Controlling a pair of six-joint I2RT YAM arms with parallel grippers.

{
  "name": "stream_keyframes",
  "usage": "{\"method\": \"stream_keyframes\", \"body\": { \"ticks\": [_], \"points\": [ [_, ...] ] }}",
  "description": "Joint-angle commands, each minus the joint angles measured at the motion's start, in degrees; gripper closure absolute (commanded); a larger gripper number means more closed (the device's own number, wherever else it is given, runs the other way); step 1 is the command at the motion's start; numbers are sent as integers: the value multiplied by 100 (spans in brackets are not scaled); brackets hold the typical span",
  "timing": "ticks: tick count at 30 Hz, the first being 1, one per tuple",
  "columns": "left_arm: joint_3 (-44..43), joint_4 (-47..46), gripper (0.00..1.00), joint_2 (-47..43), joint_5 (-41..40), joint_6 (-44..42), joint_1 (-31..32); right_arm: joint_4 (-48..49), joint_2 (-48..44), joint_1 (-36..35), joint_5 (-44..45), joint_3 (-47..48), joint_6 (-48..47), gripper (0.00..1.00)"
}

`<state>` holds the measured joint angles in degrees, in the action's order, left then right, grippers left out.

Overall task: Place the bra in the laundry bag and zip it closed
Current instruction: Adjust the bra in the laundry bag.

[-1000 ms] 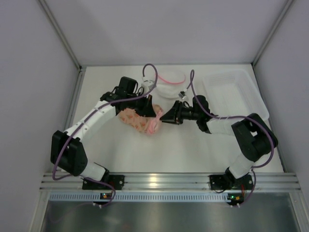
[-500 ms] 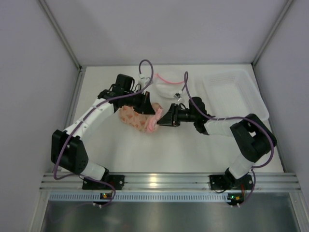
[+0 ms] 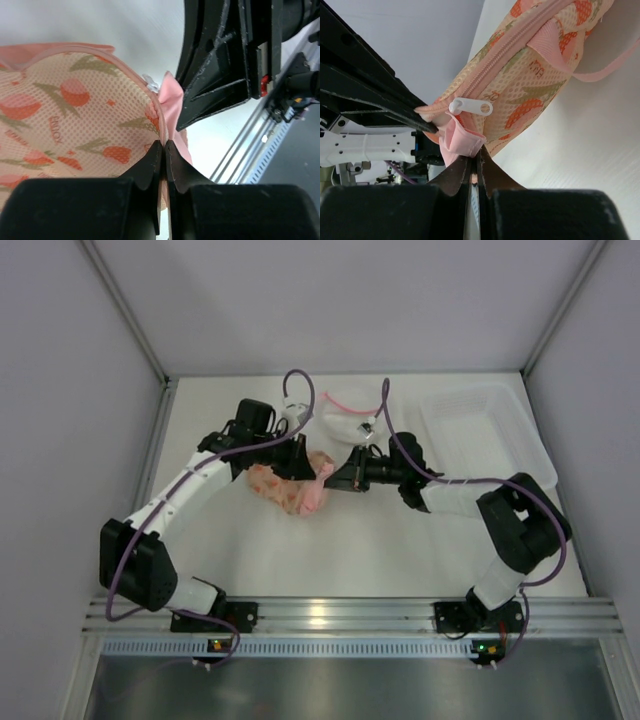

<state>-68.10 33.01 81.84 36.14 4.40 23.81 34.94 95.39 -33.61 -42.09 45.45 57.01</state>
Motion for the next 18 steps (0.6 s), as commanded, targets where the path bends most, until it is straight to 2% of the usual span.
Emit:
{"method": "stream_keyframes", "body": {
  "ticks": [1,2,3,4,6,7,9,11,18],
  "points": [
    [-265,-111,90,-362,-737,-211,149,93,-328,-85,-133,245,-251,100],
    [-335,-111,76,-397,-827,-273,246,92,-355,-85,-142,254,-243,100],
    [-353,-111,69,-441,-985,-334,351,110,-372,-111,-133,245,-209,100],
    [-371,-102,57,-519,-1230,-387,622,136,-355,-102,-125,245,-147,100],
    [-371,-111,49,-547,-1363,-353,826,197,-355,-102,-116,271,-77,100],
    [-397,-111,35,-538,-1547,-239,957,206,-372,-111,-81,271,-50,100],
    [-406,-111,32,-564,-2012,-160,1090,198,-407,-120,-89,306,-24,100],
    [-406,-111,19,-547,-2442,-168,1301,241,-425,-129,-107,324,55,100],
    [-617,-111,17,-213,-4025,-352,1618,321,-530,-164,-212,342,99,100]
  ]
}}
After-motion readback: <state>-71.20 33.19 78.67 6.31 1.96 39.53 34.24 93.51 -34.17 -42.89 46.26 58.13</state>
